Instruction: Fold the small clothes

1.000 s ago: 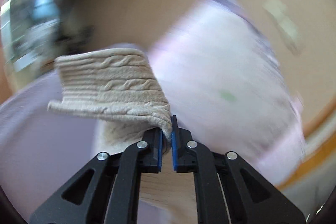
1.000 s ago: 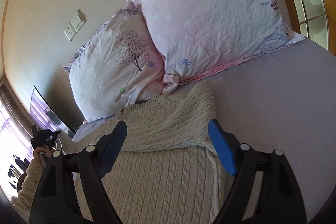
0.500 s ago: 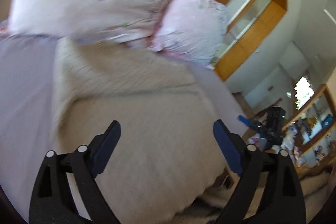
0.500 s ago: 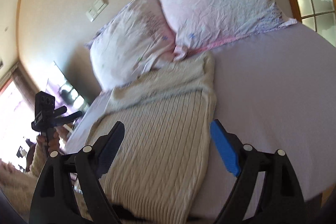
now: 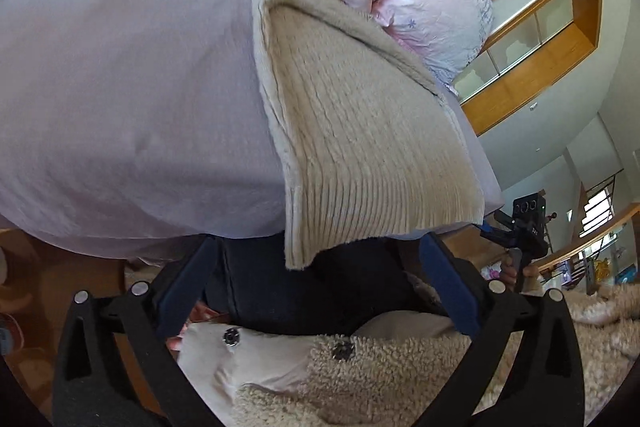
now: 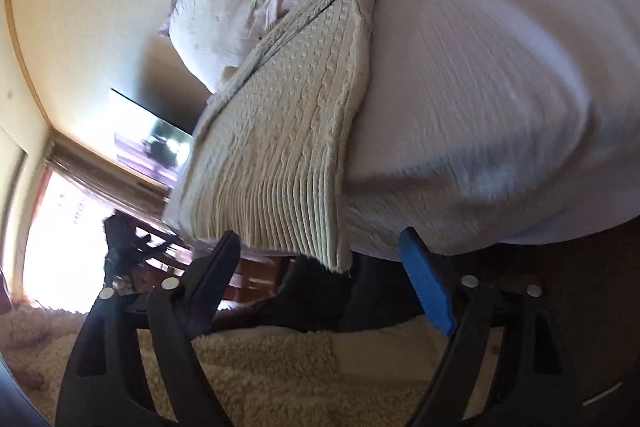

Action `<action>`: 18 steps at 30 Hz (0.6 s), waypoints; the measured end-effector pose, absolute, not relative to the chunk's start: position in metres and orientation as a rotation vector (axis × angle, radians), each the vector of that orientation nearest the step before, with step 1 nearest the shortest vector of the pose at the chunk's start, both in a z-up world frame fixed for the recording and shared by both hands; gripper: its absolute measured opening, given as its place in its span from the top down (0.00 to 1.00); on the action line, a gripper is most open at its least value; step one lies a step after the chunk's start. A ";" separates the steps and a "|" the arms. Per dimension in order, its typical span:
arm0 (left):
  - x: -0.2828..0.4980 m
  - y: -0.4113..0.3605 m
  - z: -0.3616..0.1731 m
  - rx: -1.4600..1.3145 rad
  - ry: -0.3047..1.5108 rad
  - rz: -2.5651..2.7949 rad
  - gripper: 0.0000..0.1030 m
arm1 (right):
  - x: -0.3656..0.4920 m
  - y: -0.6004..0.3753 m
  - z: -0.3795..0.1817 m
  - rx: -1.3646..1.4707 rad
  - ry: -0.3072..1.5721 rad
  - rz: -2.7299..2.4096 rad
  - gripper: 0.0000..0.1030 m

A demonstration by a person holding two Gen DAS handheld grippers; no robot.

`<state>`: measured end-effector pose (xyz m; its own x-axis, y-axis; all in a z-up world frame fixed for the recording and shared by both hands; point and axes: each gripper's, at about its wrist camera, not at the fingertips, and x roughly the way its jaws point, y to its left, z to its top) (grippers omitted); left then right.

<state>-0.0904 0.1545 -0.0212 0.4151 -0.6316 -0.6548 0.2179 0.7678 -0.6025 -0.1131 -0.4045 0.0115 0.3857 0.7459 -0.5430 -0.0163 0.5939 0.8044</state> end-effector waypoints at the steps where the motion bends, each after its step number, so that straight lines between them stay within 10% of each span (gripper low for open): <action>1: -0.085 0.152 -0.026 -0.504 1.008 -0.577 0.04 | -0.111 -0.402 0.006 0.844 1.067 0.589 0.38; 4: -0.076 0.146 -0.034 -0.595 1.000 -0.632 0.30 | -0.108 -0.390 -0.006 0.864 1.050 0.647 0.87; 6: -0.070 0.140 -0.042 -0.627 1.046 -0.641 0.74 | -0.110 -0.384 -0.005 0.838 1.027 0.673 0.92; 8: -0.068 0.135 -0.048 -0.610 1.095 -0.617 0.91 | -0.111 -0.384 0.003 0.818 0.989 0.691 0.93; 18: -0.033 0.141 0.049 -0.594 0.819 -0.633 0.94 | -0.035 -0.384 0.118 0.632 0.678 0.707 0.93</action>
